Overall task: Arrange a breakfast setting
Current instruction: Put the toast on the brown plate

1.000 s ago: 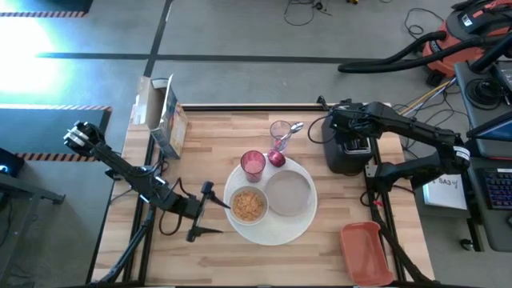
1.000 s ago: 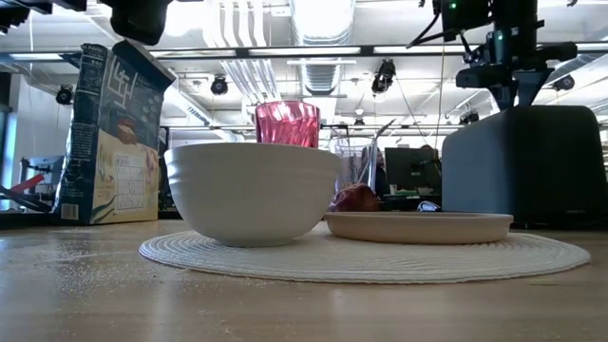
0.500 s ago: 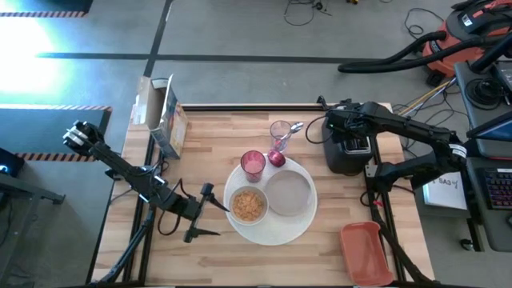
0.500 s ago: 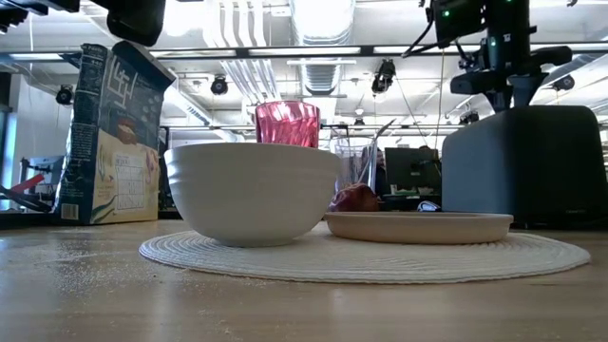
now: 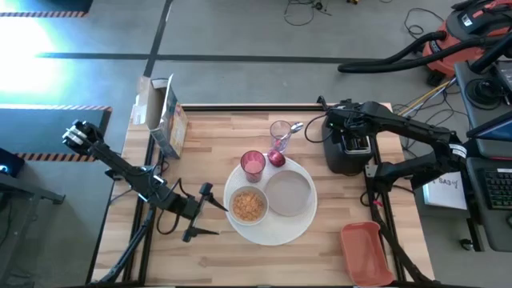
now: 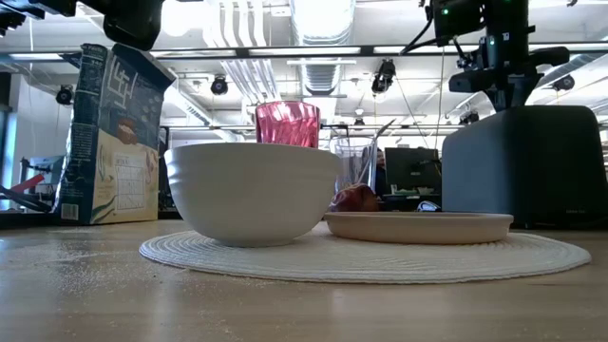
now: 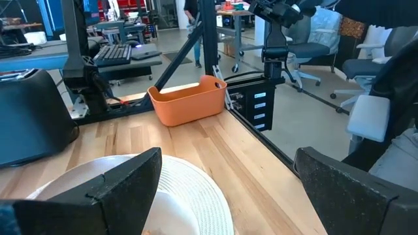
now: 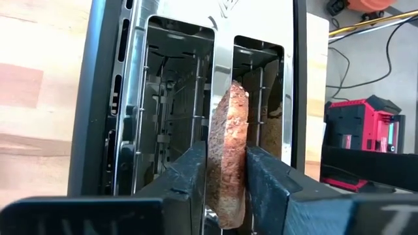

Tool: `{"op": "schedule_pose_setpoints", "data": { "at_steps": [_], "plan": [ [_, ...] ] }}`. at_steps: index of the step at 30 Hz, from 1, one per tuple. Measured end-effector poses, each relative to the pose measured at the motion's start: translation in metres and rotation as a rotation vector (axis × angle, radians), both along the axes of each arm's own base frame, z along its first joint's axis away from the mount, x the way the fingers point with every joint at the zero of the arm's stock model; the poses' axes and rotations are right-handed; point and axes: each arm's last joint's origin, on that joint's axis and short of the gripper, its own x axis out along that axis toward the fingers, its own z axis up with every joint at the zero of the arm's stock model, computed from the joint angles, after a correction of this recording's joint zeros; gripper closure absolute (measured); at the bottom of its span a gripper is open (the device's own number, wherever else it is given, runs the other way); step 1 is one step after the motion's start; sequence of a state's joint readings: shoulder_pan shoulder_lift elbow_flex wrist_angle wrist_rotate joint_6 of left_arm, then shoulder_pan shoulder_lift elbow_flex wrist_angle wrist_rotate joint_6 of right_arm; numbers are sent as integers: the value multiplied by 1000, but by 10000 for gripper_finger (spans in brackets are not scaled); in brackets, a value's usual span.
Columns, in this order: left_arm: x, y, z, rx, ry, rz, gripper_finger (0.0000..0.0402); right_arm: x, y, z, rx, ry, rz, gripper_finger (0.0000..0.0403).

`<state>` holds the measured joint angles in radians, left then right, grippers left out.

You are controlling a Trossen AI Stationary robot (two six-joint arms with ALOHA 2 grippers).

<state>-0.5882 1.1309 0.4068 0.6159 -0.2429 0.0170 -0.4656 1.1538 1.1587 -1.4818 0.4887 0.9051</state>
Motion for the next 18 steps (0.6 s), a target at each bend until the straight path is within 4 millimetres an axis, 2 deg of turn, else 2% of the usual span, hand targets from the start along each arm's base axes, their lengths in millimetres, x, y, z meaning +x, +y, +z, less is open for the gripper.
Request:
{"op": "schedule_pose_setpoints", "data": {
  "at_steps": [18],
  "plan": [
    [0,0,0,-3,-3,0,64,1,-1,1,-8,4,19,280]
  ]
}}
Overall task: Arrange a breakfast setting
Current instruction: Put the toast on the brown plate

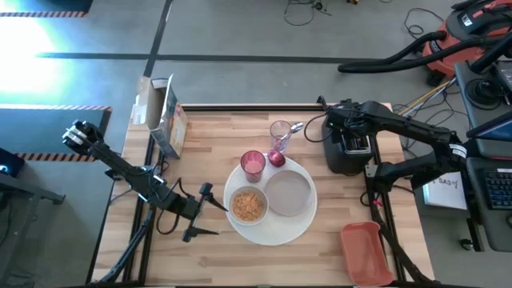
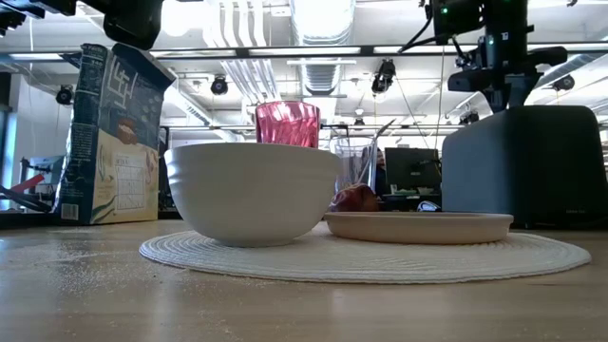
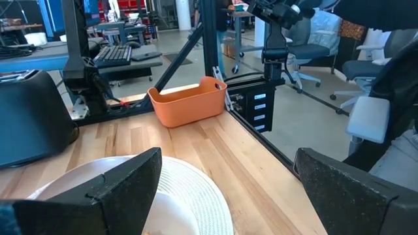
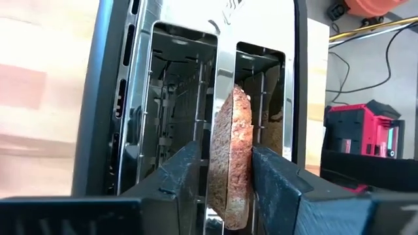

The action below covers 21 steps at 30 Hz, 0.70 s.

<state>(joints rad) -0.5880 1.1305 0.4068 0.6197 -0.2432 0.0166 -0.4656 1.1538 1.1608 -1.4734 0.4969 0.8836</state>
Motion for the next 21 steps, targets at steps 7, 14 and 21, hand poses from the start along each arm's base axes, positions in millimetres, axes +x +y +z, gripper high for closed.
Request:
{"op": "schedule_pose_setpoints", "data": {
  "at_steps": [7,14,21],
  "plan": [
    [0,0,1,-3,-4,0,64,1,-1,9,-24,-50,-37,283],
    [0,0,0,-1,0,0,64,0,0,11,-27,-54,-61,305],
    [0,0,-1,1,3,0,64,-1,0,8,-24,-43,-76,322]
  ]
}}
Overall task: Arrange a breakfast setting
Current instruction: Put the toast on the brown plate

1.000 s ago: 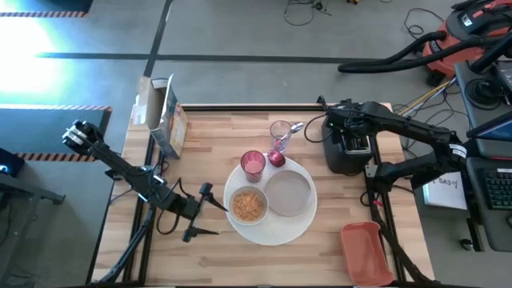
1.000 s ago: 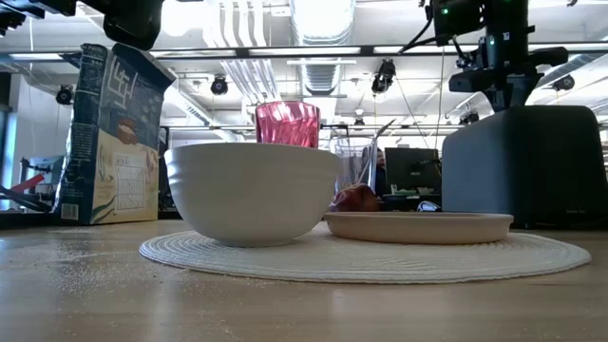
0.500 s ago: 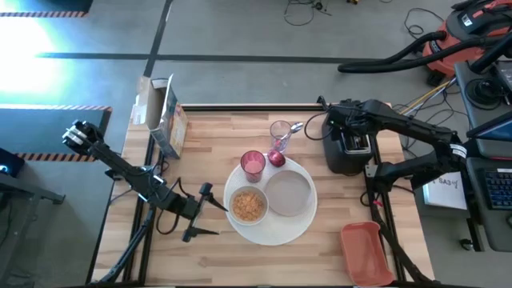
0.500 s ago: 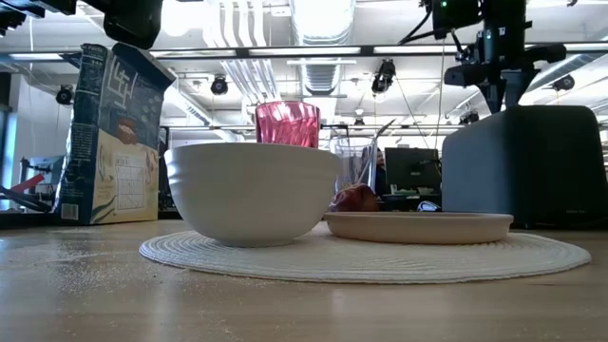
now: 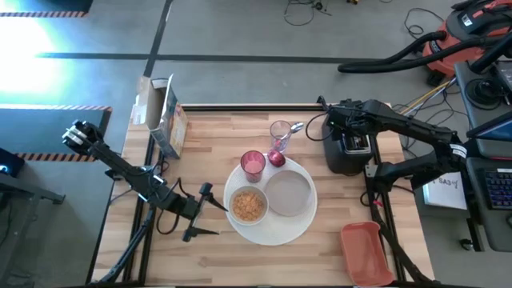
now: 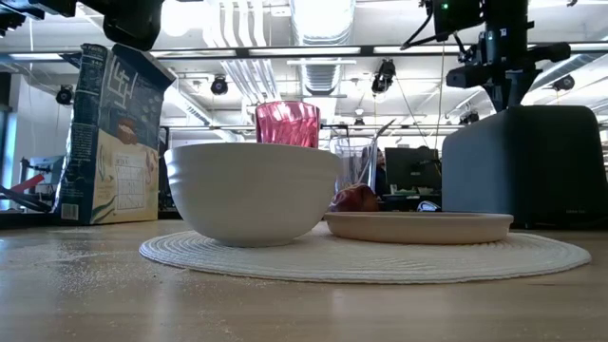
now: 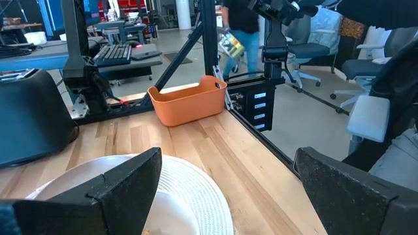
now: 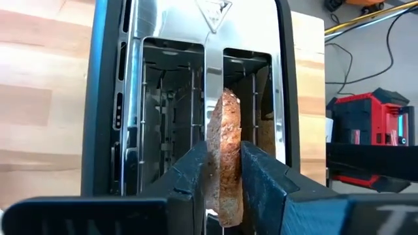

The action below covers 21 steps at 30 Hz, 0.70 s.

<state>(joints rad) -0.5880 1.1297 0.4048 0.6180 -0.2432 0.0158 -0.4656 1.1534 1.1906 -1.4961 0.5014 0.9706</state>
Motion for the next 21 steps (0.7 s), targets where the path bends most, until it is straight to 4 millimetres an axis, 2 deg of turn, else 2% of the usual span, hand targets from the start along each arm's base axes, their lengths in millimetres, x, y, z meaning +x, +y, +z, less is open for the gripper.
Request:
{"op": "schedule_pose_setpoints", "data": {
  "at_steps": [13,21],
  "plan": [
    [0,0,0,0,1,0,64,-5,2,-7,7,67,-29,322],
    [0,0,0,0,1,0,64,-5,2,-8,10,77,-5,344]
  ]
}}
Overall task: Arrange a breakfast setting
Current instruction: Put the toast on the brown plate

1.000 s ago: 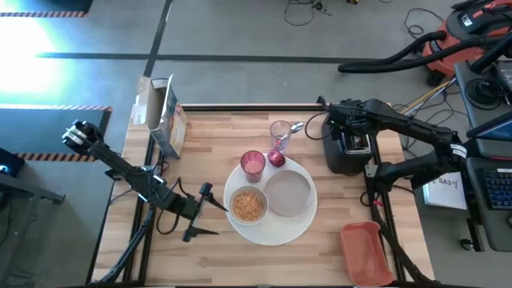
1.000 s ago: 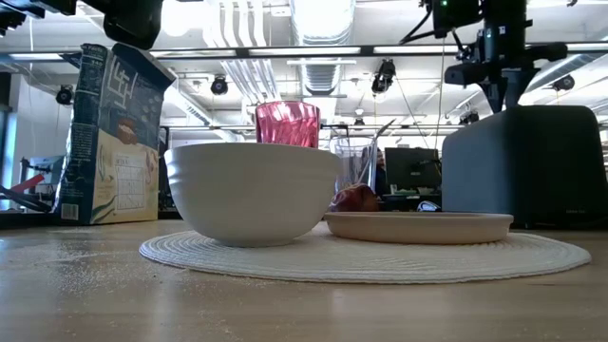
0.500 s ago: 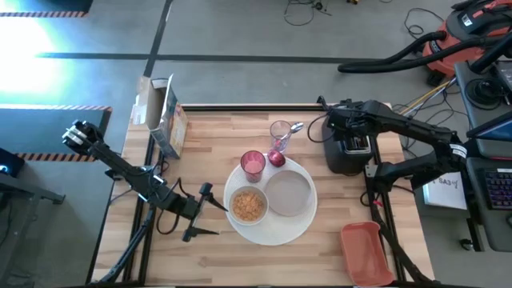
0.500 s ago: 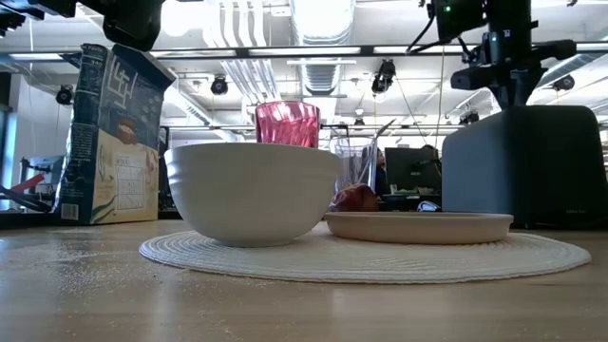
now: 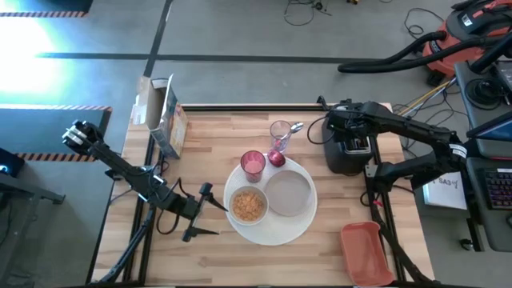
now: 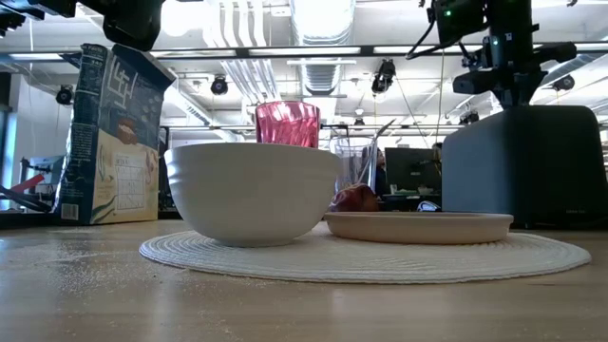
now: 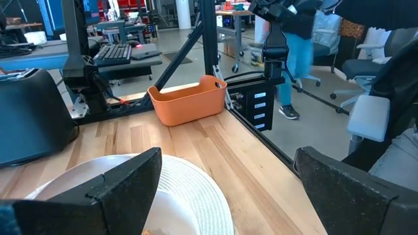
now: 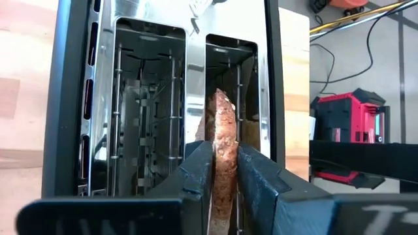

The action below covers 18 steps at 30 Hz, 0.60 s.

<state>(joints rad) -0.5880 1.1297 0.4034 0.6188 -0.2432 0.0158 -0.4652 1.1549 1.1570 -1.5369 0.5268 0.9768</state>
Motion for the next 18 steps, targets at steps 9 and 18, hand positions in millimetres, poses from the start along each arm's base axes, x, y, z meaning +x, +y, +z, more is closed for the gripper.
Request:
{"op": "schedule_pose_setpoints", "data": {
  "at_steps": [9,18],
  "plan": [
    [0,0,0,-6,2,1,64,0,0,0,7,8,19,378],
    [0,0,0,-18,6,2,64,-1,2,1,43,2,52,381]
  ]
}}
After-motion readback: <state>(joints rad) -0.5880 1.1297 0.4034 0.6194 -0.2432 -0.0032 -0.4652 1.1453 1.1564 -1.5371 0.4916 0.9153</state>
